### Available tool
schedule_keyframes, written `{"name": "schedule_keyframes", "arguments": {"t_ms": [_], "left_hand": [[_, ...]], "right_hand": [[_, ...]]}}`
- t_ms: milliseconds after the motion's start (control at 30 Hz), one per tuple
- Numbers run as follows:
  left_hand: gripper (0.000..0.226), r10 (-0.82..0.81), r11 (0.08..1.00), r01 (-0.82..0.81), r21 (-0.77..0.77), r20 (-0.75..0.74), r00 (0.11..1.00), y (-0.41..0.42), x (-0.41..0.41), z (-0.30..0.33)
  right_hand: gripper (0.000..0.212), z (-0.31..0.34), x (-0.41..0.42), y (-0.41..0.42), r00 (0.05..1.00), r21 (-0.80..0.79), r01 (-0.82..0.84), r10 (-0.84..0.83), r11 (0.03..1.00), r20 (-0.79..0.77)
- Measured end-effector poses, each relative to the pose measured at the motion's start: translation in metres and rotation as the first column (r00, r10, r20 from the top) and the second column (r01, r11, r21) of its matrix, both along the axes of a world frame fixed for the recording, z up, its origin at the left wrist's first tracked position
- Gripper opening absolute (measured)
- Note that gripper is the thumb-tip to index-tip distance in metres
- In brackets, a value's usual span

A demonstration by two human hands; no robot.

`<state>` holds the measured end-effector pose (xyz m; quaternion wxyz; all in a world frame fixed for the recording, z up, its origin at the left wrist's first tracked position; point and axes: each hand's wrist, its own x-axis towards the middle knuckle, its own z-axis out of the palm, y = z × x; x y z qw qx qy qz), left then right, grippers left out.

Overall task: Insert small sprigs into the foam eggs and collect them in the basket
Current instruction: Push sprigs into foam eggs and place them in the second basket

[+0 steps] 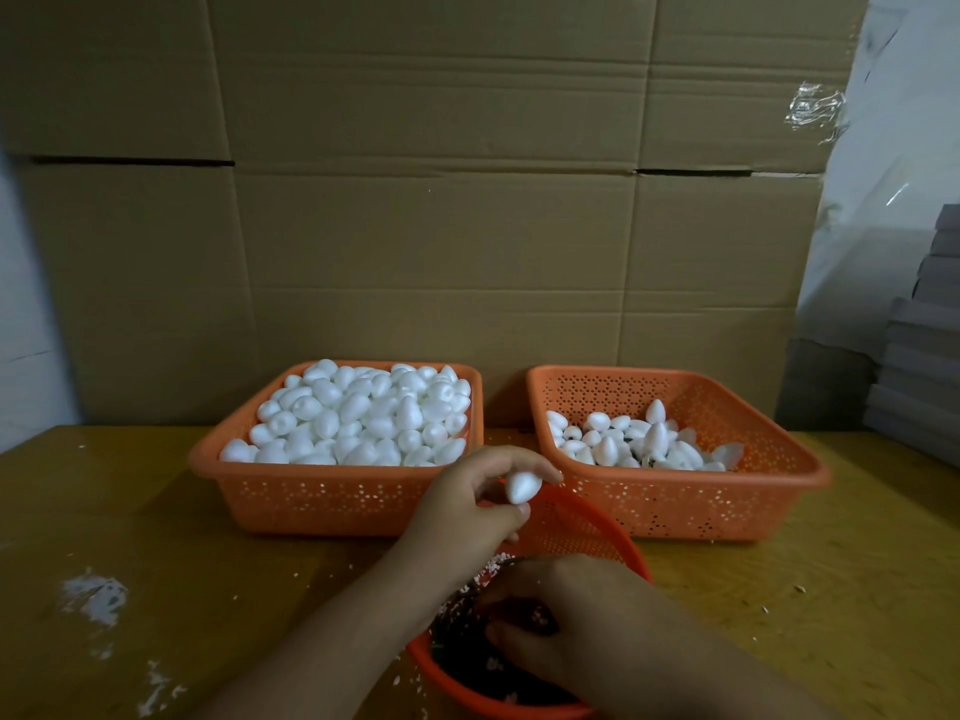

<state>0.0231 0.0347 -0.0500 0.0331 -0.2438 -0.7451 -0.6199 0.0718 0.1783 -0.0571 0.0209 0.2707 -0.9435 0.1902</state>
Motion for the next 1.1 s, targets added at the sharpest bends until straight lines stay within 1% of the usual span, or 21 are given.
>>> {"name": "schedule_keyframes", "arguments": {"t_ms": [133,233,300,433,467,533,667,767,833,933,1100], "left_hand": [[0.05,0.007,1.0,-0.007,0.013,0.04,0.999,-0.0014,-0.0008,0.0001],[0.032,0.011,1.0,-0.013,0.025,0.088,0.996,-0.001,-0.0006,0.0002],[0.027,0.005,1.0,-0.009,0.03,0.111,0.994,-0.0001,-0.0012,-0.0008],[0.015,-0.002,1.0,0.002,-0.003,0.088,0.996,0.0008,-0.0016,-0.0022],[0.016,-0.007,1.0,0.008,-0.009,0.073,0.997,0.0005,-0.0012,-0.002],[0.026,-0.02,1.0,0.021,-0.018,0.059,0.998,0.0005,0.0,-0.0015],[0.047,-0.01,1.0,0.011,-0.009,0.101,0.995,0.0027,0.0038,0.0046],[0.051,0.001,1.0,0.0,-0.008,0.131,0.991,0.0036,0.0049,0.0063],[0.046,0.002,1.0,-0.001,-0.004,0.143,0.99,0.0035,0.0048,0.0059],[0.03,0.016,1.0,-0.016,-0.003,0.153,0.988,0.0028,0.004,0.0047],[0.01,0.007,0.998,-0.016,0.06,0.152,0.988,0.0032,0.0026,0.0029]], "right_hand": [[0.043,-0.0012,-0.0018,0.0005,0.999,0.045,-0.015,0.013,0.999,0.051],[0.043,-0.0007,-0.0034,0.0008,0.996,0.044,-0.033,0.029,0.999,0.08],[0.043,-0.0012,-0.0048,0.0009,0.996,0.041,-0.032,0.028,0.999,0.085],[0.043,-0.0028,-0.005,0.0015,0.997,0.045,-0.024,0.02,0.999,0.079],[0.042,-0.0026,-0.0044,0.0015,0.997,0.039,-0.021,0.018,0.999,0.079],[0.041,-0.0024,-0.0038,0.0017,0.998,0.034,-0.019,0.016,0.999,0.068],[0.04,-0.0002,-0.003,0.0011,0.998,0.036,-0.016,0.014,0.999,0.064],[0.039,0.0011,-0.0018,0.0008,0.998,0.039,-0.014,0.011,0.999,0.07],[0.039,0.0018,-0.0013,0.0007,0.997,0.039,-0.011,0.009,0.999,0.071],[0.041,0.0021,-0.0005,0.0006,0.998,0.039,0.0,-0.002,0.999,0.062],[0.043,0.0011,-0.0003,-0.0008,0.998,0.041,0.012,-0.015,0.999,0.059]]}}
